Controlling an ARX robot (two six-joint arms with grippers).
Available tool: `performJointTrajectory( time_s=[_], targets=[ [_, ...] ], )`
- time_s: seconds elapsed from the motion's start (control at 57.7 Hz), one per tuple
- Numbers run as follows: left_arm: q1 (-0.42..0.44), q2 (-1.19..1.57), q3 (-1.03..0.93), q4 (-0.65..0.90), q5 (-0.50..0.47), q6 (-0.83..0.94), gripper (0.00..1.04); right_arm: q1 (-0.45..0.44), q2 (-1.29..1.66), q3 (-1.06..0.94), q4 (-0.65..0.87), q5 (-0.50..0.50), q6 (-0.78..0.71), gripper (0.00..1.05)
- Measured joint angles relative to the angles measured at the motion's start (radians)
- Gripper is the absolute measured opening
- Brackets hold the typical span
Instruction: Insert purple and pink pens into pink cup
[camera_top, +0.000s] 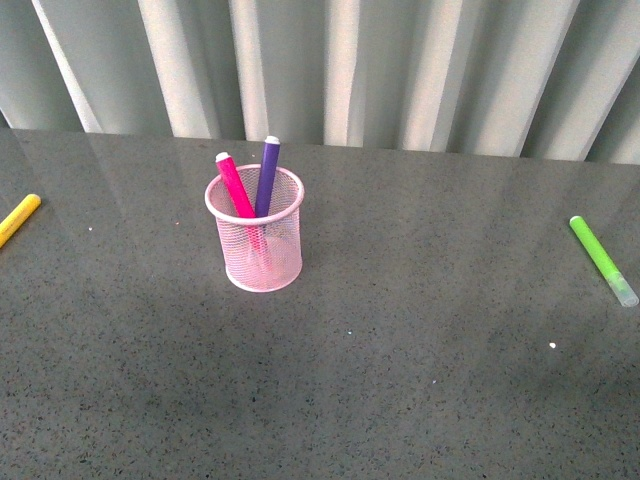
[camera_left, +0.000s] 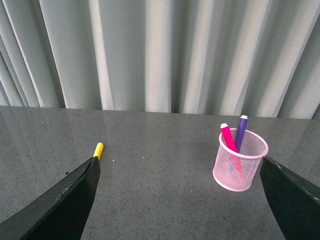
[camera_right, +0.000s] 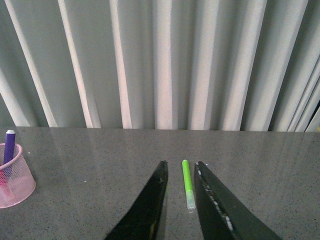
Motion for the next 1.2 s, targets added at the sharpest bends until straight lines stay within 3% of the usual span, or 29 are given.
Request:
performJointTrajectory(
  time_s=[0.45,1.195],
  targets=[
    [0.0,0.0,0.0,0.0,0.0,0.0,0.98,0.0,0.0,0.0,0.0,0.0,0.001,1.0],
    [0.0,0.0,0.0,0.0,0.0,0.0,0.98,0.0,0.0,0.0,0.0,0.0,0.001,0.98]
  ],
)
